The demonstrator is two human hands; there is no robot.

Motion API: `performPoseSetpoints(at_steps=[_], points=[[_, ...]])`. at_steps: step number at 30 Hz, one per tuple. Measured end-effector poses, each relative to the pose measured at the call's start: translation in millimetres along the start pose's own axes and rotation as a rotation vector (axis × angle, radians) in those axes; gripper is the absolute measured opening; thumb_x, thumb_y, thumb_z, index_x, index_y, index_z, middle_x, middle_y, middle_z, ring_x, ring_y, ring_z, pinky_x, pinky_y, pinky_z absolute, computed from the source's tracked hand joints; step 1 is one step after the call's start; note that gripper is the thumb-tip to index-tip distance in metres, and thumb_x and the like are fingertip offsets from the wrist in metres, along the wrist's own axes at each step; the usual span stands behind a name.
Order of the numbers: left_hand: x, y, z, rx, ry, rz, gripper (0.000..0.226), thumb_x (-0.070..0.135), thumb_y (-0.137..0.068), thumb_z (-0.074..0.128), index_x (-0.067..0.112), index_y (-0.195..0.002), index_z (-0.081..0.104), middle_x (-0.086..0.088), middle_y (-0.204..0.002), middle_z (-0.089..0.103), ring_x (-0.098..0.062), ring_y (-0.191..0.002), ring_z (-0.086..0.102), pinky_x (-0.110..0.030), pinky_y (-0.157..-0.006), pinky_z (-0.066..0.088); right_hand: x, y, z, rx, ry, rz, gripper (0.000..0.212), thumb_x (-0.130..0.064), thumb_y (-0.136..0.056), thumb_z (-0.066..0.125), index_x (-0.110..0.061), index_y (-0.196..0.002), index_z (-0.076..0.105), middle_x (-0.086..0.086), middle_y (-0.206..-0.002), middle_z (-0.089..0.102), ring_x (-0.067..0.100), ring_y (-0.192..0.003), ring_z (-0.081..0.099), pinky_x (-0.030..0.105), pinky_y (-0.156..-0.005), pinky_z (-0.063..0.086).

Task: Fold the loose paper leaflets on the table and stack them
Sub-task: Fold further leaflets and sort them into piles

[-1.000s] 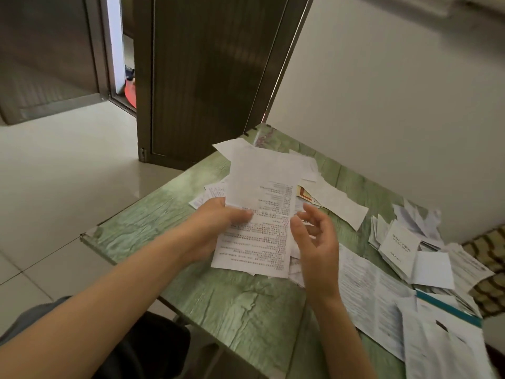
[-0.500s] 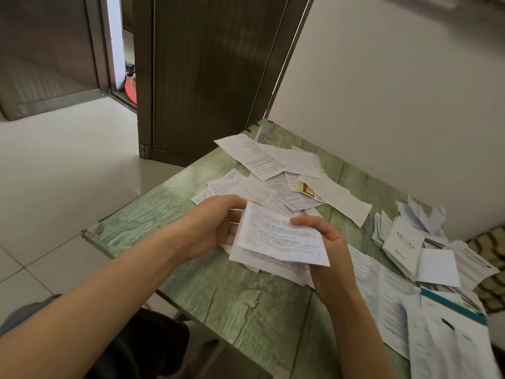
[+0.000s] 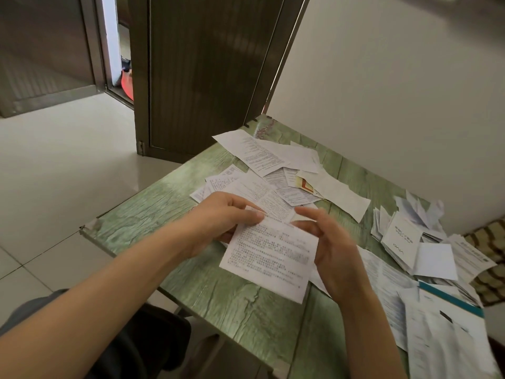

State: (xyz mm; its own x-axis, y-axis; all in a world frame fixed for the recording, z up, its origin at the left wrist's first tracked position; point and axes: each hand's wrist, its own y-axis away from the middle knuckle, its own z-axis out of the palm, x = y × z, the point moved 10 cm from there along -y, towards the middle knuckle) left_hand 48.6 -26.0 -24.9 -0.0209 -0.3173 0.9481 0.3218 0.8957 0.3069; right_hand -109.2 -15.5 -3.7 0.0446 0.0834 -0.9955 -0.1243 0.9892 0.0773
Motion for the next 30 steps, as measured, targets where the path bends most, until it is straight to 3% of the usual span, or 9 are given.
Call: performPoseSetpoints(at_steps=[4,7,12,16,19,22,30], points=[[2.0,3.4,11.4,-0.066,-0.083,0.036,0.015,0.019,-0.088,0.063,0.01,-0.097,0.071,-0.005,-0.088,0.074,-0.017,-0.079,0.072,-0.023,-0.063,0.057,13.4,5.5,16.3,-0.193,0.203,0.089,0.027,-0.029,-0.063,0.076,-0.015,-0.086,0.072,0.013,-0.087,0.071,0.026,-0.076,0.069,0.029,-0.063,0.055],[5.3,2.4,10.4,-0.052,-0.026,0.068,0.019,0.023,-0.085,0.065,0.007,-0.094,0.07,-0.01,-0.091,0.073,-0.02,-0.081,0.07,-0.029,-0.069,0.056,3.4,4.2,4.2,-0.066,0.134,0.013,0.018,-0.019,-0.066,0.079,-0.014,-0.08,0.069,0.01,-0.081,0.071,0.024,-0.072,0.068,0.028,-0.061,0.056],[6.9,3.0,16.7,-0.047,0.029,0.089,0.012,0.012,-0.085,0.066,0.002,-0.093,0.067,-0.007,-0.089,0.075,-0.013,-0.073,0.07,-0.022,-0.061,0.058,-2.3,4.2,-14.0,0.143,-0.048,-0.033,0.027,-0.02,-0.072,0.063,-0.008,-0.096,0.063,0.008,-0.094,0.073,0.02,-0.083,0.069,0.029,-0.064,0.056],[3.6,0.0,13.3,0.055,0.062,0.091,0.008,0.012,-0.086,0.065,0.005,-0.084,0.069,-0.009,-0.088,0.074,-0.011,-0.065,0.067,-0.021,-0.058,0.056,1.7,4.6,-15.3,0.167,-0.068,0.011,0.026,-0.019,-0.072,0.062,-0.008,-0.096,0.062,0.01,-0.099,0.072,0.024,-0.091,0.069,0.032,-0.067,0.057],[5.2,-1.0,8.5,0.102,0.065,0.105,0.01,0.014,-0.086,0.065,0.007,-0.083,0.069,-0.007,-0.088,0.074,-0.016,-0.074,0.07,-0.022,-0.06,0.057,5.5,3.1,-12.1,0.137,-0.079,0.031,0.031,-0.011,-0.074,0.068,-0.007,-0.105,0.062,0.011,-0.106,0.071,0.028,-0.098,0.068,0.034,-0.073,0.058],[6.8,-0.2,7.6,0.107,0.06,0.111,0.009,0.014,-0.086,0.066,0.006,-0.085,0.069,-0.007,-0.087,0.074,-0.016,-0.075,0.07,-0.021,-0.062,0.057,6.2,2.8,-6.9,0.103,-0.105,0.033,0.039,-0.021,-0.077,0.063,-0.009,-0.114,0.062,0.009,-0.11,0.07,0.026,-0.099,0.068,0.034,-0.078,0.057],[10.0,3.5,8.4,0.097,0.054,0.127,0.016,0.009,-0.085,0.066,0.002,-0.1,0.065,-0.006,-0.087,0.074,-0.011,-0.069,0.07,-0.019,-0.052,0.053,4.0,3.3,-7.9,0.159,-0.054,-0.017,0.03,-0.022,-0.074,0.06,-0.014,-0.102,0.066,0.004,-0.102,0.073,0.023,-0.092,0.07,0.026,-0.066,0.057]])
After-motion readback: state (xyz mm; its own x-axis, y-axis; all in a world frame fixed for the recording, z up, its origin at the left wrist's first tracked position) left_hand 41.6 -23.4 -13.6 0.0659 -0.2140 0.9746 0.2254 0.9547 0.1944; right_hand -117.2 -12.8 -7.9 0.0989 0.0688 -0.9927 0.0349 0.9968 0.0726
